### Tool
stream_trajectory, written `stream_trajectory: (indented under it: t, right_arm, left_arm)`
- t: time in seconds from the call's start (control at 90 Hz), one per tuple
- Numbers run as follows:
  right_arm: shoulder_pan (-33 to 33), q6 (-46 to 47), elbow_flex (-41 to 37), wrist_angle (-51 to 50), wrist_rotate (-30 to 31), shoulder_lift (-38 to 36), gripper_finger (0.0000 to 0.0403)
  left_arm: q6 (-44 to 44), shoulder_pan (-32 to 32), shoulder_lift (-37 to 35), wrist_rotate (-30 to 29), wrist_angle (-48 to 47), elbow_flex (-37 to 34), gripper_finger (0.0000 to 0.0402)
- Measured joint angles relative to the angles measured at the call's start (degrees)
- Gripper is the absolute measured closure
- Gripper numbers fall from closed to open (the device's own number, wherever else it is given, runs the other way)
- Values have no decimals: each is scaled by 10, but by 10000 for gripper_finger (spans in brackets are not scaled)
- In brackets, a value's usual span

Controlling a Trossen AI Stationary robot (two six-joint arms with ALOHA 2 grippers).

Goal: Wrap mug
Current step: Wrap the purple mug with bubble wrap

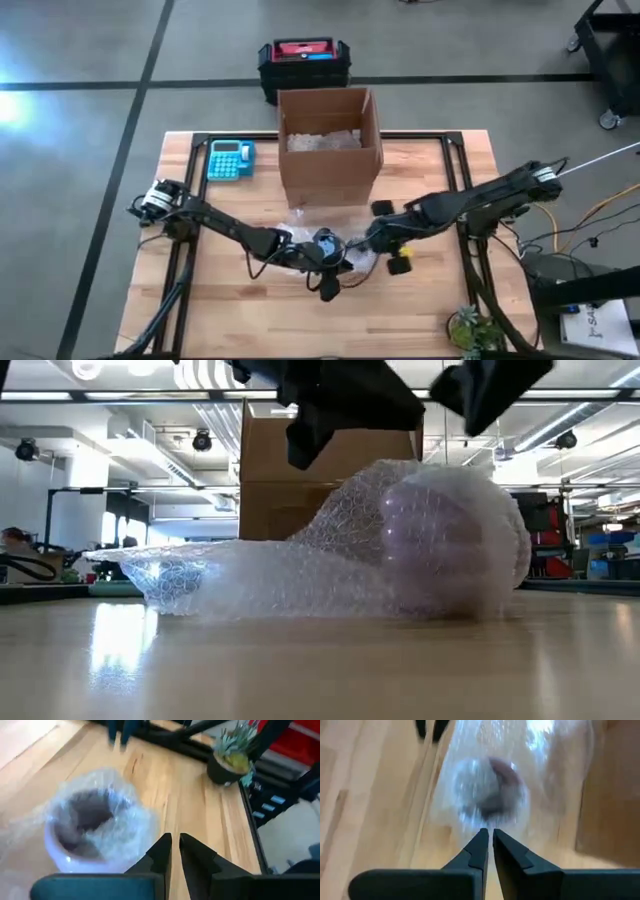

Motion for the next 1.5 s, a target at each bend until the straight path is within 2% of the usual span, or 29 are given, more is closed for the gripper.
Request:
stream_trajectory:
  t: [0.178, 0.311, 0.444, 0.567, 0.689, 0.789, 0.933, 1.078, 1.278, 1.4, 1.5]
  right_arm:
    - [41, 87, -137, 66, 100, -123, 389]
    - [88, 166, -242, 192, 114, -187, 389]
    - [154, 195, -330, 389, 119, -207, 389]
    - [205, 184, -369, 493, 150, -195, 389]
    - [236, 162, -375, 483, 201, -183, 389]
    - [241, 139, -375, 483, 239, -176, 389]
    - [242, 124, -384, 478, 262, -169, 389]
    - [241, 155, -400, 472, 264, -169, 389]
    - [241, 155, -400, 455, 264, -169, 389]
    - [241, 155, -400, 455, 264, -169, 389]
    - [241, 155, -400, 455, 264, -169, 389]
  left_arm:
    - [-19, -1, -19, 0, -95, 0, 377]
    - [-11, 2, -33, 1, -136, 0, 377]
    - [23, 10, -42, 5, -179, 0, 374]
    - [-34, 37, -57, 1, -292, 0, 345]
    - [-113, 63, -63, 0, -436, 0, 293]
    - [-137, 76, -64, 0, -515, 0, 246]
    - [-144, 81, -56, -1, -523, 0, 189]
    - [-136, 80, -37, 1, -518, 0, 150]
    - [-99, 81, -17, 1, -523, -2, 146]
    - [-128, 82, -60, 2, -520, -2, 167]
    - [-165, 82, -108, -21, -524, -6, 184]
